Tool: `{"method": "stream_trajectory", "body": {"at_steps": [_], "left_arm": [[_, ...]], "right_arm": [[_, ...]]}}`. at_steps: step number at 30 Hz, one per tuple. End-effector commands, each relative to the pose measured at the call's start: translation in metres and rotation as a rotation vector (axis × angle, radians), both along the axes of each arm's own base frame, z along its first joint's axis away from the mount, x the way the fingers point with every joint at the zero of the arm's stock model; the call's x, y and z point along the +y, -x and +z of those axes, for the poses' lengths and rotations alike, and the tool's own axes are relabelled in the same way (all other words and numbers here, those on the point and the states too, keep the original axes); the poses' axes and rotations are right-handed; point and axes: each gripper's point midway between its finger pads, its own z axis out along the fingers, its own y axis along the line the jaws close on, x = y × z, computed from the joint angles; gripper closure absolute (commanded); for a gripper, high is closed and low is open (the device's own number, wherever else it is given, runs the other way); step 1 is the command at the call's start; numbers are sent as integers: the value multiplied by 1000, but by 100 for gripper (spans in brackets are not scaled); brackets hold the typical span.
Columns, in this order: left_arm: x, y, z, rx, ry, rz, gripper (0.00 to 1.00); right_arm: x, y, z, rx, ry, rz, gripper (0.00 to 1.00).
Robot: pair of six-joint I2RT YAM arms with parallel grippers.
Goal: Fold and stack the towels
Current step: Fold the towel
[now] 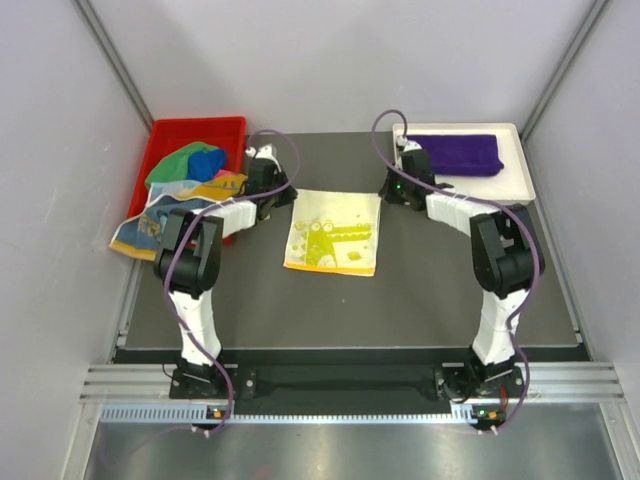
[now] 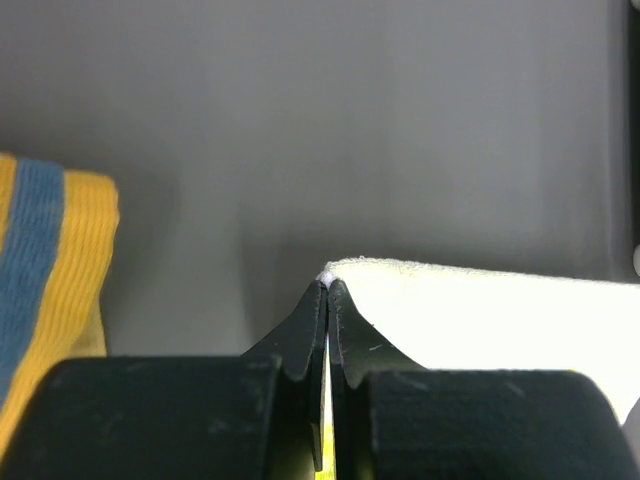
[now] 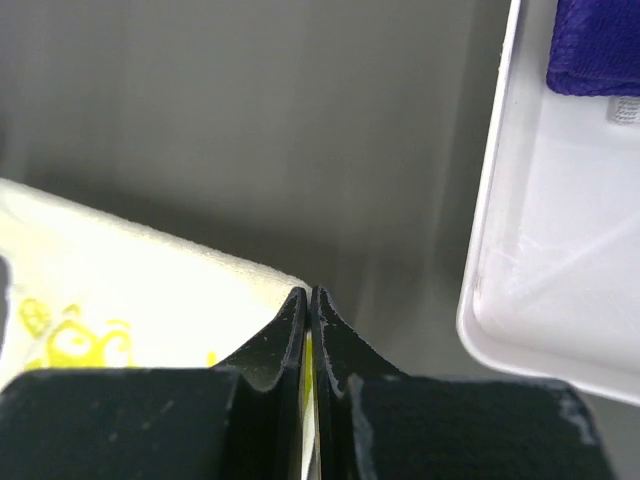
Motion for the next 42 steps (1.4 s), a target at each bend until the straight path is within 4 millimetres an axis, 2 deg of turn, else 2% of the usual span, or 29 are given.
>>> {"method": "stream_trajectory", "body": {"at_steps": [1, 2, 4, 5, 9, 10, 11, 13, 15, 16, 17, 19, 21, 22, 23, 24, 26, 27, 32, 33, 42], "left_arm": [[4, -3, 55, -151, 41, 7, 100], [5, 0, 64, -166, 46, 6, 100], [7, 6, 65, -165, 44, 12, 100], [8, 8, 73, -176, 46, 11, 100], [10, 18, 80, -177, 41, 7, 100], [11, 23, 76, -167, 40, 4, 100], [11, 27, 83, -178, 45, -1, 100], [11, 36, 77, -161, 49, -9, 100], [11, 45, 83, -170, 60, -21, 100], [12, 52, 75, -152, 61, -21, 100], [13, 57, 82, -167, 70, -24, 100], [14, 69, 72, -143, 74, -30, 100], [13, 77, 77, -151, 87, -43, 100], [13, 84, 71, -136, 89, -49, 100], [14, 89, 76, -149, 94, -51, 100], [14, 97, 68, -132, 98, -59, 100], [15, 105, 71, -139, 108, -60, 100], [16, 112, 65, -126, 112, -63, 100], [15, 130, 56, -103, 125, -81, 100], [15, 135, 49, -86, 127, -81, 100], [16, 157, 31, -46, 131, -92, 100]], "right_arm": [[2, -8, 64, -172, -66, 3, 100], [2, -6, 70, -184, -70, 9, 100], [3, 0, 70, -186, -75, 19, 100], [5, 2, 77, -201, -79, 27, 100], [10, 13, 80, -209, -89, 52, 100], [11, 18, 78, -206, -88, 56, 100], [14, 22, 82, -216, -90, 64, 100], [18, 31, 77, -210, -83, 76, 100], [20, 39, 76, -210, -81, 81, 100], [20, 45, 71, -200, -77, 83, 100], [22, 49, 73, -204, -79, 87, 100], [22, 59, 67, -193, -76, 89, 100], [26, 68, 71, -201, -80, 99, 100], [27, 75, 65, -189, -75, 106, 100], [28, 79, 67, -194, -78, 106, 100], [27, 85, 60, -178, -74, 106, 100], [28, 91, 59, -179, -77, 111, 100], [27, 94, 55, -169, -76, 112, 100], [28, 107, 55, -175, -83, 118, 100], [26, 110, 52, -169, -82, 117, 100], [27, 130, 48, -165, -86, 128, 99]]}}
